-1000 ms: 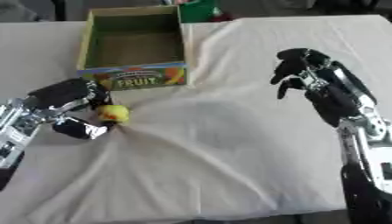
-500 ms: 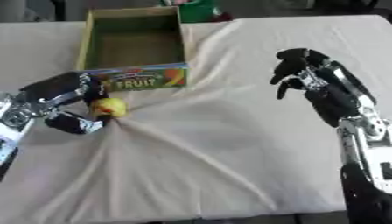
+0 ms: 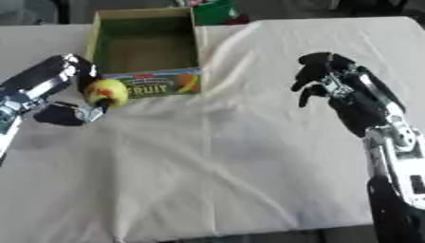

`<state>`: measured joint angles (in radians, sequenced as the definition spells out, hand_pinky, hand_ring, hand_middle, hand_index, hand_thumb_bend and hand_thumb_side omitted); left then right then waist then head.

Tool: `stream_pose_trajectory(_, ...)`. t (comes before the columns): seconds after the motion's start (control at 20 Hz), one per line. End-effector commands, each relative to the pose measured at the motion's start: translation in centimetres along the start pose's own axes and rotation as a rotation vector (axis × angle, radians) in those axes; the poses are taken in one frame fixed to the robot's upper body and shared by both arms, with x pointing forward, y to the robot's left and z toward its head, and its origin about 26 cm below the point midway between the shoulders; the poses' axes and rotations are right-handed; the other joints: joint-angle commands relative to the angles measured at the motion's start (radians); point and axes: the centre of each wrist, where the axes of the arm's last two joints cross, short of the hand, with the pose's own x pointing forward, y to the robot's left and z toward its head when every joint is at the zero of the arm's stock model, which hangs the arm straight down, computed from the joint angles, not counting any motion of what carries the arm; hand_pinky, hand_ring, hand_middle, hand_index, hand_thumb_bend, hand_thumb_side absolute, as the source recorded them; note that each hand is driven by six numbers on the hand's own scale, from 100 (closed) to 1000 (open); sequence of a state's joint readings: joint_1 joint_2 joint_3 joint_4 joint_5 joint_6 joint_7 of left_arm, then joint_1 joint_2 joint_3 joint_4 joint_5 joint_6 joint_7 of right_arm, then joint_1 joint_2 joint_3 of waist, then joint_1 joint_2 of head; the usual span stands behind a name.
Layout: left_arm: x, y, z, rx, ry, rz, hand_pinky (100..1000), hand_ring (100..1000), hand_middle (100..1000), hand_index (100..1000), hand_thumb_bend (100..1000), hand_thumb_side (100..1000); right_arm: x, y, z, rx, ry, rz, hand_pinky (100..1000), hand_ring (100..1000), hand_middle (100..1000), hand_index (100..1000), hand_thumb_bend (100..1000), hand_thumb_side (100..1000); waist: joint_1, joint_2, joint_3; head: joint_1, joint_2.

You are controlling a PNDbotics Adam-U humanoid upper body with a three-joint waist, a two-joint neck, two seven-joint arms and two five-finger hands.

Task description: Pick up objects on the table and place them in the box.

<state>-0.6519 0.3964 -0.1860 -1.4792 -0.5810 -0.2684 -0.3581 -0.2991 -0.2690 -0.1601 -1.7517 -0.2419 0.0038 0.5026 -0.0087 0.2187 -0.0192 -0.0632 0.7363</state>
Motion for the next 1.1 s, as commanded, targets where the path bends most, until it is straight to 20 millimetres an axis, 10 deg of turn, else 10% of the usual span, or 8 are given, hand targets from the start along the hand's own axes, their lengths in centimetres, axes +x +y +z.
stream_pose_trajectory(0.05,0.3,2.4,0.1,0.110,0.009,-0.023,420,379,376,579,100,233,0.7,-0.3,-0.2,0.001,-0.016,0.023,390,575,550,751,100,491,0.000,-0.020,-0.003,0.001,-0.011)
stream_pose_trajectory(1.1,-5.2,4.3,-4.0,0.361,0.330,-0.142,441,408,406,609,100,202,0.7,0.9,-1.5,0.093,-0.027,0.007,388,573,548,750,100,486,0.013,-0.020,-0.123,0.066,-0.034)
